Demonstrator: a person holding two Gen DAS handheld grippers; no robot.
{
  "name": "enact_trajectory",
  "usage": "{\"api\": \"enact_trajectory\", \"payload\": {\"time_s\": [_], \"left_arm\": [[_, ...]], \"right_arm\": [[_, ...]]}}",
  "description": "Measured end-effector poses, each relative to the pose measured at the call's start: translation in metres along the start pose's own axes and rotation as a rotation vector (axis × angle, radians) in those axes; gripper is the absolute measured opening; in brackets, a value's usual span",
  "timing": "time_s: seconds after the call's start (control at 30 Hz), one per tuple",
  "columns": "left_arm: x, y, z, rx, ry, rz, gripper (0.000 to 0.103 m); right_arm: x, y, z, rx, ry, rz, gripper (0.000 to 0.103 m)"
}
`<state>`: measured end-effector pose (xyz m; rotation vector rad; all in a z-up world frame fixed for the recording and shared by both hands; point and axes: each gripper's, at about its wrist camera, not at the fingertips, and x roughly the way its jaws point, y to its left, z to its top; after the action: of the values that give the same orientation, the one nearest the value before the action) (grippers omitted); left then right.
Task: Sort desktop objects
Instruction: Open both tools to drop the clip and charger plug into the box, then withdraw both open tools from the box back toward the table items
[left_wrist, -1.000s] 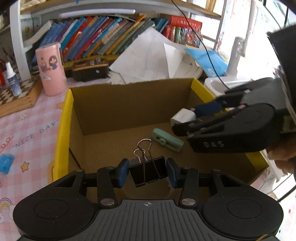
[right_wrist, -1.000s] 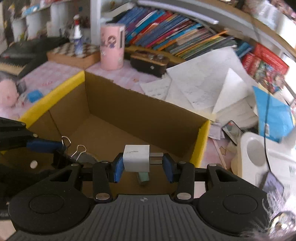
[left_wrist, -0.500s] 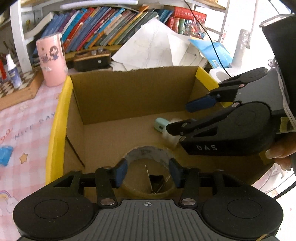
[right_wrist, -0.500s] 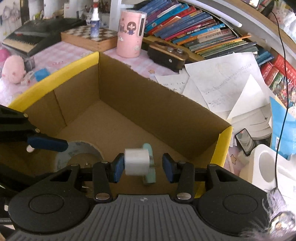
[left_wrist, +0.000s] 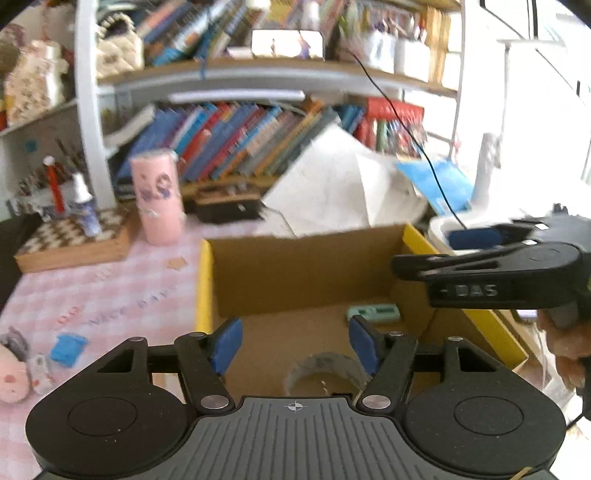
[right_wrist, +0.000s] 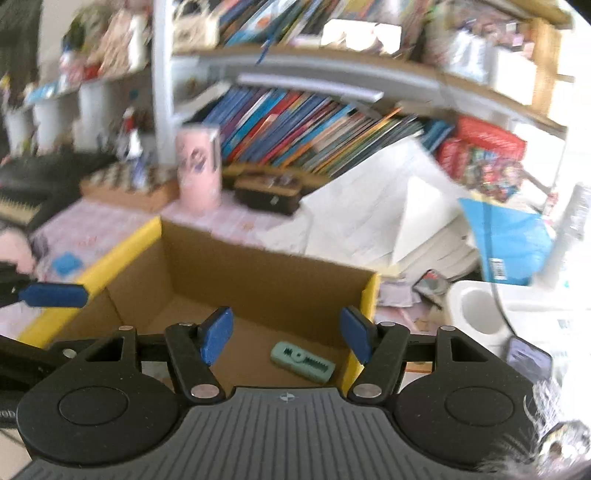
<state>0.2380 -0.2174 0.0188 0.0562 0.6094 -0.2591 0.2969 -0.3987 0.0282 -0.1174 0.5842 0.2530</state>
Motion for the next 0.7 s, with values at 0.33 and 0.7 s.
{"api": "enact_trajectory", "payload": {"time_s": [0.33, 0.7], "left_arm": [[-0.056, 0.036, -0.022, -0.113, -0.105, 0.106, 0.076], [-0.093, 0.057, -0.07, -0.137, -0.061, 0.132, 0.077]], "right_arm": [[-0.072, 0.025, -0.028, 0.19, -0.199, -0.207, 0.079], [-0.103, 0.08, -0.078, 0.238, -0.099, -0.259, 0.079]]}}
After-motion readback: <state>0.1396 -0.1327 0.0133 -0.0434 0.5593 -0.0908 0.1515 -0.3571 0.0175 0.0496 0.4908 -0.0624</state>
